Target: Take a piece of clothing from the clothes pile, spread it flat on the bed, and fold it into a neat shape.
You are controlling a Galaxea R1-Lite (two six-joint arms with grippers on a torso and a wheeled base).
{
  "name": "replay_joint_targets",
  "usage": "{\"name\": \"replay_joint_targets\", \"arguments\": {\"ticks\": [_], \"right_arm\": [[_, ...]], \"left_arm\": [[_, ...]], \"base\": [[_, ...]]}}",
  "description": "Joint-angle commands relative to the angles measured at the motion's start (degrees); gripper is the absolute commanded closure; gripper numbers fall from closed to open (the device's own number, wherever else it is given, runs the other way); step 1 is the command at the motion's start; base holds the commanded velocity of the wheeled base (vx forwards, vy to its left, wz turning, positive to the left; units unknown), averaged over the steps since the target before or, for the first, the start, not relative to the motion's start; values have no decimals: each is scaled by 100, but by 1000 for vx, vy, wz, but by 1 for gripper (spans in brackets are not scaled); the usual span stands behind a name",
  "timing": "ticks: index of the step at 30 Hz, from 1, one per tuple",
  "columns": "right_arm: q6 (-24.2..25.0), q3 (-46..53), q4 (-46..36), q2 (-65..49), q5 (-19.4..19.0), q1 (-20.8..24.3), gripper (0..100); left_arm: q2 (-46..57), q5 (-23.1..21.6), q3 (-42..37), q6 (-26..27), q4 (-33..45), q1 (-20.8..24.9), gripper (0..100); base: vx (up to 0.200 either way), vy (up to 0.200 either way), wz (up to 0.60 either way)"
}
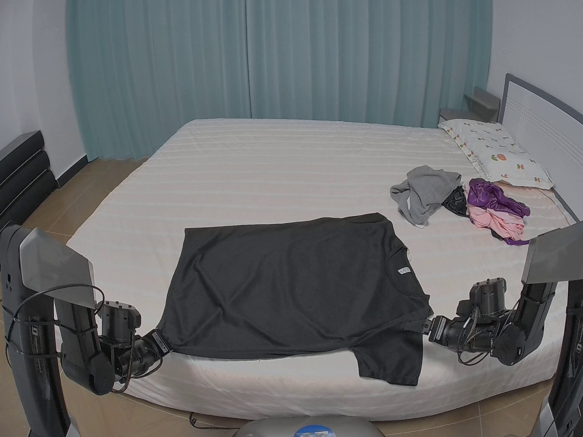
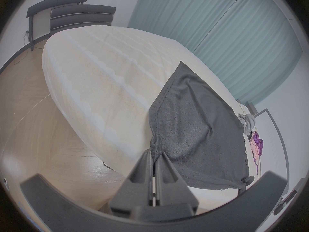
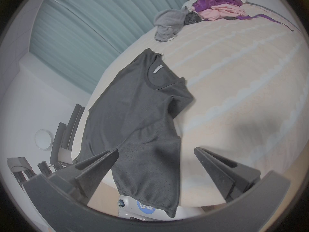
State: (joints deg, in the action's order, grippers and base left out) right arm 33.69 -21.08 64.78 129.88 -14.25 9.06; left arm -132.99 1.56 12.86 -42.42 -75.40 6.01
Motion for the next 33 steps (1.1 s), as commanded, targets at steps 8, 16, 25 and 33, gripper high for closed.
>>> {"name": "replay_joint_targets", "arguments": {"ticks": [8,16,25,33], "right_arm": [[41,113,237,407,10,333,0],[58,42,289,433,-16,360,0],[58,165,307,398,19,351,100],[32,464,369,143,19,167,100]], "left_arm": [[10,2,-12,6,-10,-3,100],[1,2,-12,6,-10,-3,100],[10,2,-29,-3,-10,-3,100],[27,2,-47,-3,-10,-3,100]], "base": [[0,0,0],[0,0,0],[0,0,0],[0,0,0]]}}
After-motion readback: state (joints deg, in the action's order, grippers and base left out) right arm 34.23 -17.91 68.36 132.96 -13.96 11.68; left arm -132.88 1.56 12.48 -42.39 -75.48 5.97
